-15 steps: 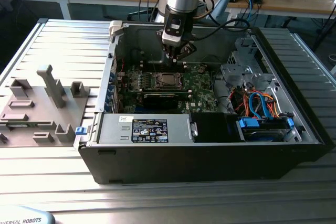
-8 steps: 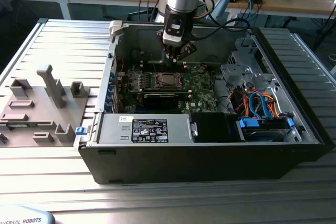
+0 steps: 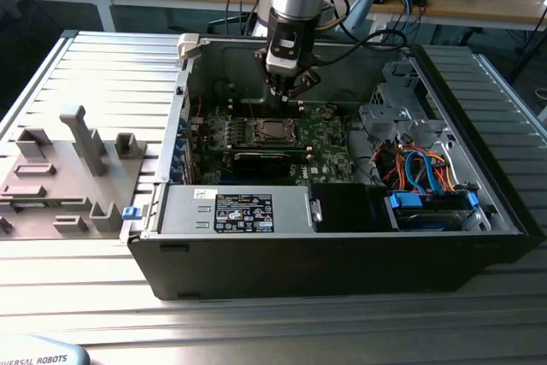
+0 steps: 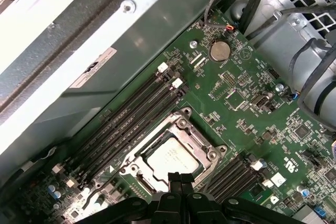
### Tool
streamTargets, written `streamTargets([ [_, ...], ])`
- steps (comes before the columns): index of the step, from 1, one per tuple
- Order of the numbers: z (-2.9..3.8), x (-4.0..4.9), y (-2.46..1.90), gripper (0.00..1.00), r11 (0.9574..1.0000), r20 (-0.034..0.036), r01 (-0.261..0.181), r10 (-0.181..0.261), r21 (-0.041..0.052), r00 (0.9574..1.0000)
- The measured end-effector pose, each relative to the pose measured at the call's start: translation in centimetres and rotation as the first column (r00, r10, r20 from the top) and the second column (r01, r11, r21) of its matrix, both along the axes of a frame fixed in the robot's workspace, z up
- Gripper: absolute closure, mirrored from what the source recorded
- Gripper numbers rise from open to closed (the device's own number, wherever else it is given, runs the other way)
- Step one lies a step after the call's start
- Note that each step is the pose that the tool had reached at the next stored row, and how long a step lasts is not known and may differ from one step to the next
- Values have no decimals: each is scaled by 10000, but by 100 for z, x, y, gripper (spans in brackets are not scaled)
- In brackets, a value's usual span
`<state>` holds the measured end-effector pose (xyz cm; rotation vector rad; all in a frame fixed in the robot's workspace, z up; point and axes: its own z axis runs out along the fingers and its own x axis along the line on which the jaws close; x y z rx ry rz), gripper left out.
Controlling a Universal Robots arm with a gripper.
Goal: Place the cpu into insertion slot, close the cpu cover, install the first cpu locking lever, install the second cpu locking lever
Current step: 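Install the first cpu locking lever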
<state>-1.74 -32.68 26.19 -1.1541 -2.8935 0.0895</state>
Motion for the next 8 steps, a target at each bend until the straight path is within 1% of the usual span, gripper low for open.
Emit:
streamTargets([
  [8,0,0,0,89,9998,0,-202,202,0,9998],
])
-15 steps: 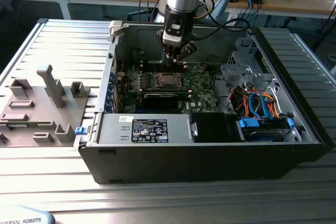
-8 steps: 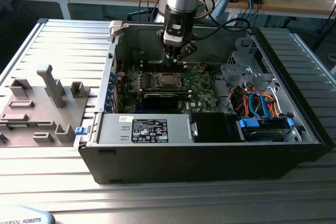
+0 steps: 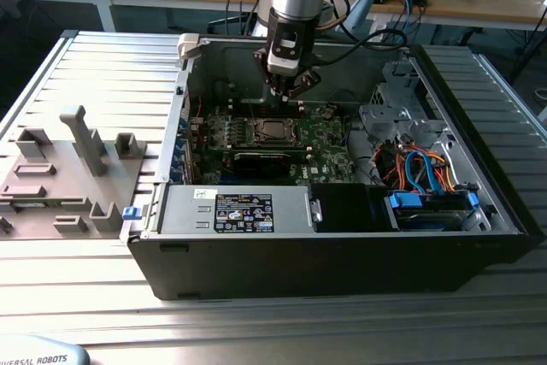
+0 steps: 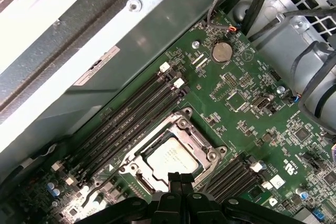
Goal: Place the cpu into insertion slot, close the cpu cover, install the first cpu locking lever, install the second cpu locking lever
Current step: 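Install the first cpu locking lever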
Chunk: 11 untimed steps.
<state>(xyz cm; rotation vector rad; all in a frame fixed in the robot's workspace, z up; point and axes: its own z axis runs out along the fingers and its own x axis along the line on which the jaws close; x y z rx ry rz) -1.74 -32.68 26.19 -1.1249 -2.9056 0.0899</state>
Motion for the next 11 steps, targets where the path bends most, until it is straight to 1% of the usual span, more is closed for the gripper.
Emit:
streamTargets([
  [11,0,0,0,89,9997,0,-236,236,0,9997],
])
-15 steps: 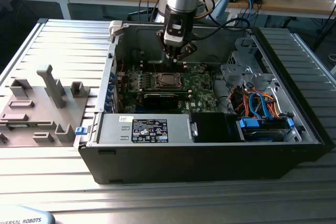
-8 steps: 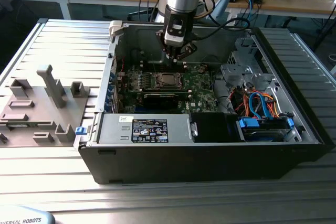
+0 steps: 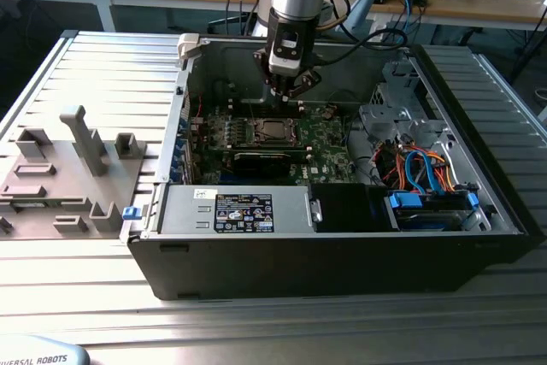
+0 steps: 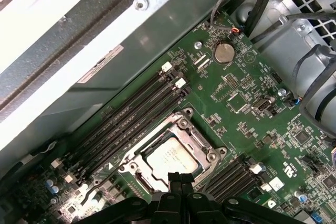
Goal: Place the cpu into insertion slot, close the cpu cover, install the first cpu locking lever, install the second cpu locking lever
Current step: 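Install the first cpu locking lever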
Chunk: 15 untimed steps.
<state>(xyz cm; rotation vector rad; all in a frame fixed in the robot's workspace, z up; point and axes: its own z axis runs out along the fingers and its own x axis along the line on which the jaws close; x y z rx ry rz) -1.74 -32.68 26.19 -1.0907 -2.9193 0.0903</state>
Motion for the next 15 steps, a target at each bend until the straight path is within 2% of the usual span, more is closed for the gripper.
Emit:
streamTargets([
  [15,0,0,0,89,9989,0,-469,469,1,9989],
])
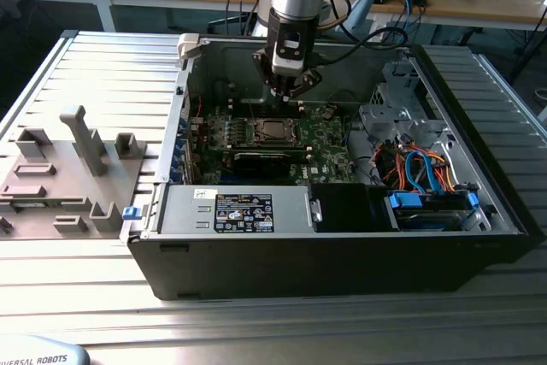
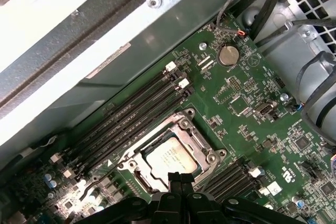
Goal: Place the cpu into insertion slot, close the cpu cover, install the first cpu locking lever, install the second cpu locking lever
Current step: 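Install the first cpu locking lever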
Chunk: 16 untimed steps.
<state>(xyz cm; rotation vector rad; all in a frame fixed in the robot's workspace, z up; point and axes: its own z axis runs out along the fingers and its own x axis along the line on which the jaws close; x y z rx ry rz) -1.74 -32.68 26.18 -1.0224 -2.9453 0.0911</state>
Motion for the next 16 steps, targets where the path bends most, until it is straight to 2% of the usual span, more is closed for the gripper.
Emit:
streamTargets([
  [16,0,0,0,89,9992,0,-408,408,-1,9992],
])
